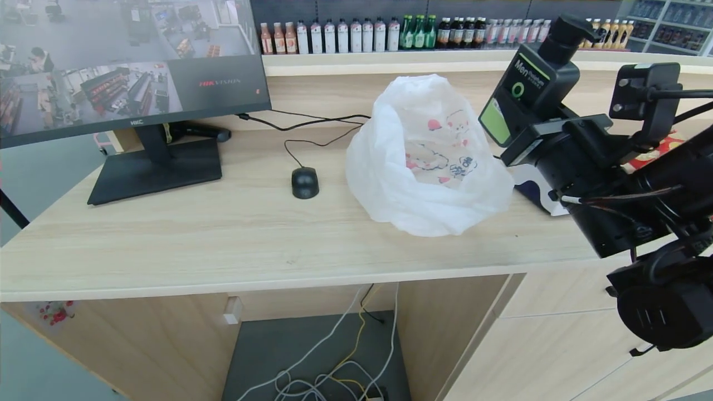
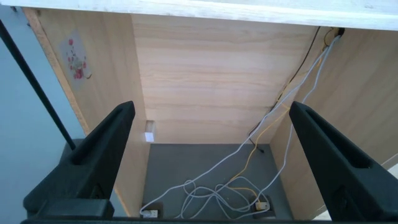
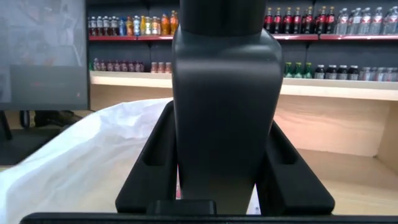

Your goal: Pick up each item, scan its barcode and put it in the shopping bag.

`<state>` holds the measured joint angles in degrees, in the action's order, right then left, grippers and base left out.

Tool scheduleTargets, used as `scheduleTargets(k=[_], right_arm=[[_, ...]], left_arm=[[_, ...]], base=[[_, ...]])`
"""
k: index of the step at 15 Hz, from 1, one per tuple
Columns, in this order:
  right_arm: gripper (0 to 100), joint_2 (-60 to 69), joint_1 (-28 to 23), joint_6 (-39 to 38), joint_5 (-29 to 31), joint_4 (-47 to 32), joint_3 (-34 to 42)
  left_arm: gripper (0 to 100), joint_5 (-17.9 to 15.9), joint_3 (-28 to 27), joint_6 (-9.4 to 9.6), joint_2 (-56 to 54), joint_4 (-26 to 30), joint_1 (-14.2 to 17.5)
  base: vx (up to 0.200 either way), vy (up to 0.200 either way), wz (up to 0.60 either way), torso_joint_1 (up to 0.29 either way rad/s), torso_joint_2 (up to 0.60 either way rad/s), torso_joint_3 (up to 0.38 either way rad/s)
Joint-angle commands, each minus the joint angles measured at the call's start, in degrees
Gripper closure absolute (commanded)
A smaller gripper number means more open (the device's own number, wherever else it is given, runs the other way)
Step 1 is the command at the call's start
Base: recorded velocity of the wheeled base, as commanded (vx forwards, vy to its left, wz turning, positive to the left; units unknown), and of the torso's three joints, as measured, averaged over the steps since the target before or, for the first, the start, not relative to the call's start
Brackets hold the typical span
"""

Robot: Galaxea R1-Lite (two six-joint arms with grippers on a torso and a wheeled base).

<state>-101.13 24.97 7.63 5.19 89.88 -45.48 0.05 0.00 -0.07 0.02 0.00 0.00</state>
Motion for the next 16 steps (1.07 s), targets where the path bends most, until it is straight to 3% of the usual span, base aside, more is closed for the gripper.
scheduleTargets(k=[1, 7, 10, 16], right_arm=[[100, 0.85, 0.7, 0.02, -0.01, 0.12, 0.13], [100, 4.98, 4.39, -0.51, 2.01, -0.32, 2.24], [100, 8.85, 9.31, -7.19, 6.14, -16.23, -4.61], [100, 6.83, 9.84, -15.72, 12.74, -46.55, -27.03]], left_arm=[[0, -0.05, 0.0, -0.01, -0.02, 0.0, 0.0], [0, -0.05, 0.0, -0.01, -0.02, 0.0, -0.09], [0, 0.04, 0.0, -0.01, -0.02, 0.0, 0.0], [0, 0.04, 0.0, -0.01, -0.02, 0.0, 0.0]], base=[[0.0, 0.0, 0.0, 0.0, 0.0, 0.0], [0.0, 0.0, 0.0, 0.0, 0.0, 0.0], [0.0, 0.0, 0.0, 0.0, 0.0, 0.0], [0.0, 0.0, 0.0, 0.0, 0.0, 0.0]])
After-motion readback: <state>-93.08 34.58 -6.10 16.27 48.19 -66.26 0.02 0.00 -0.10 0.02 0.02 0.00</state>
